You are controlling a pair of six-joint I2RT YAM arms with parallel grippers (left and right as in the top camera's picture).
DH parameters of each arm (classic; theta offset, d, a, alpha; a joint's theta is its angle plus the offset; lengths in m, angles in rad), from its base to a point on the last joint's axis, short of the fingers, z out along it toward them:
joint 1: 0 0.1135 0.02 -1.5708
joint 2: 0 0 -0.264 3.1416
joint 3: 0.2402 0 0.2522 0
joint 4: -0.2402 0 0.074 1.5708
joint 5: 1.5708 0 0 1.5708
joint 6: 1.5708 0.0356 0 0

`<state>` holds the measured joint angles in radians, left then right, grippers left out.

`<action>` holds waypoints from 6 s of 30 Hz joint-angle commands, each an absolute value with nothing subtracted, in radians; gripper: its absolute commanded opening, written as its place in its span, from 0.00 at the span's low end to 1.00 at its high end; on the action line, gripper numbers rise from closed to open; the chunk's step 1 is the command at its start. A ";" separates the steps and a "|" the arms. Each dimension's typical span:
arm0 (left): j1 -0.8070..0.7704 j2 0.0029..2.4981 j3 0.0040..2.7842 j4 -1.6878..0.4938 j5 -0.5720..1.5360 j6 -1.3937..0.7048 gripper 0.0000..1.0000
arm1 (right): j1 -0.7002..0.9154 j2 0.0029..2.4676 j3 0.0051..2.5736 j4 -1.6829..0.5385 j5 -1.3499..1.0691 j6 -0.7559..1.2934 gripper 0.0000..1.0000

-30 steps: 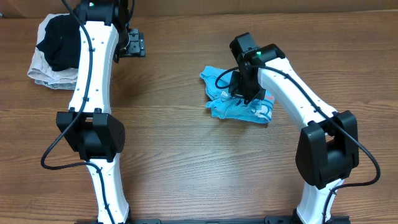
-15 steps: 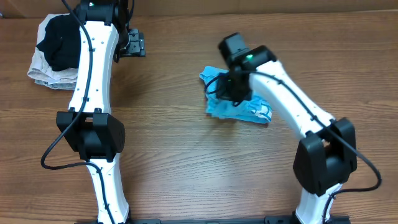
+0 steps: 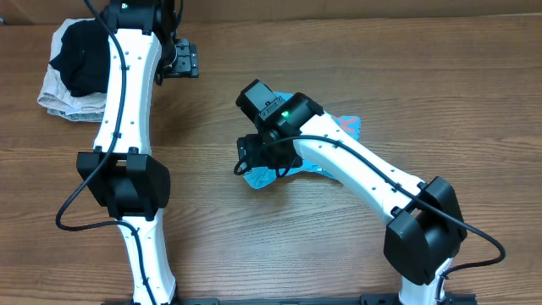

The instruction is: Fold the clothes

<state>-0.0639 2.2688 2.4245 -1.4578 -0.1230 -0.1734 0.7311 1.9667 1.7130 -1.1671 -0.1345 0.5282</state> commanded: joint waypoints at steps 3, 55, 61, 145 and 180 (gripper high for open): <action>-0.066 2.263 2.449 -1.456 -0.111 -0.153 0.82 | 0.640 1.952 1.724 -1.213 -0.133 0.552 0.87; -0.066 2.270 2.436 -1.431 0.057 -0.109 1.00 | 0.275 1.949 1.304 -0.727 -0.287 0.231 0.98; -0.066 2.270 2.394 -1.431 0.150 -0.074 1.00 | 0.274 1.949 1.352 -0.715 -0.322 0.205 0.98; -0.416 2.288 1.822 -0.815 0.331 -0.403 0.04 | 0.027 1.937 1.736 -1.184 -0.281 0.235 1.00; 0.208 2.262 2.737 -1.118 0.540 -0.646 0.04 | 0.027 1.938 1.736 -1.176 -0.282 0.235 1.00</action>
<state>0.1303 2.2810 2.6991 -1.1343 0.5606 -0.5270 0.0277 1.9663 1.7168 -1.1782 -0.2871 0.2348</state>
